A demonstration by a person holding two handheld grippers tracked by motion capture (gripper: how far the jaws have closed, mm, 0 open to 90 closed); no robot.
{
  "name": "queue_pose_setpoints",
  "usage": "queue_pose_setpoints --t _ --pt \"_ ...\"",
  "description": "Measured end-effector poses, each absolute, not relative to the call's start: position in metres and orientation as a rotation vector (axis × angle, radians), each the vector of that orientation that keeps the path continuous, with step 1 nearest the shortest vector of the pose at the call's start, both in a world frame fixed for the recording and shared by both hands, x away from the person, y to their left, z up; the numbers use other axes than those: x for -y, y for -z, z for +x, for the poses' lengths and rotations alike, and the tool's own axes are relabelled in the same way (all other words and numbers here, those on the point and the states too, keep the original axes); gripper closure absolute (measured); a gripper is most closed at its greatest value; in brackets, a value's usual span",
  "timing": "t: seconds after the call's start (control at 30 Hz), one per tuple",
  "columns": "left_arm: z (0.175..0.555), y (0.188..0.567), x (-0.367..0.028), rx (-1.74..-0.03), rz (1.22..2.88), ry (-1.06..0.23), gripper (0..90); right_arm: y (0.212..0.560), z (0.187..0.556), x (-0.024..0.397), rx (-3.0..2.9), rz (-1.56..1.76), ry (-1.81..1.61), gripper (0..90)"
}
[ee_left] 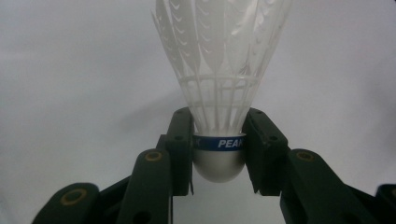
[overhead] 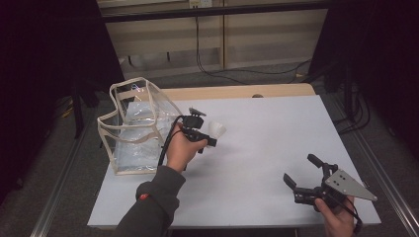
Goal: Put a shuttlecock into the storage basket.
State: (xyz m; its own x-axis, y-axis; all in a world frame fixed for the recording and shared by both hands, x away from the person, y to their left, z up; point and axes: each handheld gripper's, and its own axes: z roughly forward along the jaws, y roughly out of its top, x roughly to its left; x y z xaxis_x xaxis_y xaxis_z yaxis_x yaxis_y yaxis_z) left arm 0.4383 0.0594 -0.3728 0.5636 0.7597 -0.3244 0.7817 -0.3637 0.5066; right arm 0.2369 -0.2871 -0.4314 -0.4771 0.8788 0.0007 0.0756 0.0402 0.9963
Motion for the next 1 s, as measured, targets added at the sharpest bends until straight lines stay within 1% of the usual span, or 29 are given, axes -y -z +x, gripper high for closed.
queue_pose_setpoints --t 0.4,1.0 --pt "0.44 0.355 -0.061 -1.215 2.181 0.062 65.3 0.432 0.238 0.287 -1.647 0.979 -1.508 1.6" --pt "0.437 0.322 -0.07 -1.221 2.165 0.042 65.3 0.432 0.239 0.286 -1.654 0.973 -1.505 1.6"
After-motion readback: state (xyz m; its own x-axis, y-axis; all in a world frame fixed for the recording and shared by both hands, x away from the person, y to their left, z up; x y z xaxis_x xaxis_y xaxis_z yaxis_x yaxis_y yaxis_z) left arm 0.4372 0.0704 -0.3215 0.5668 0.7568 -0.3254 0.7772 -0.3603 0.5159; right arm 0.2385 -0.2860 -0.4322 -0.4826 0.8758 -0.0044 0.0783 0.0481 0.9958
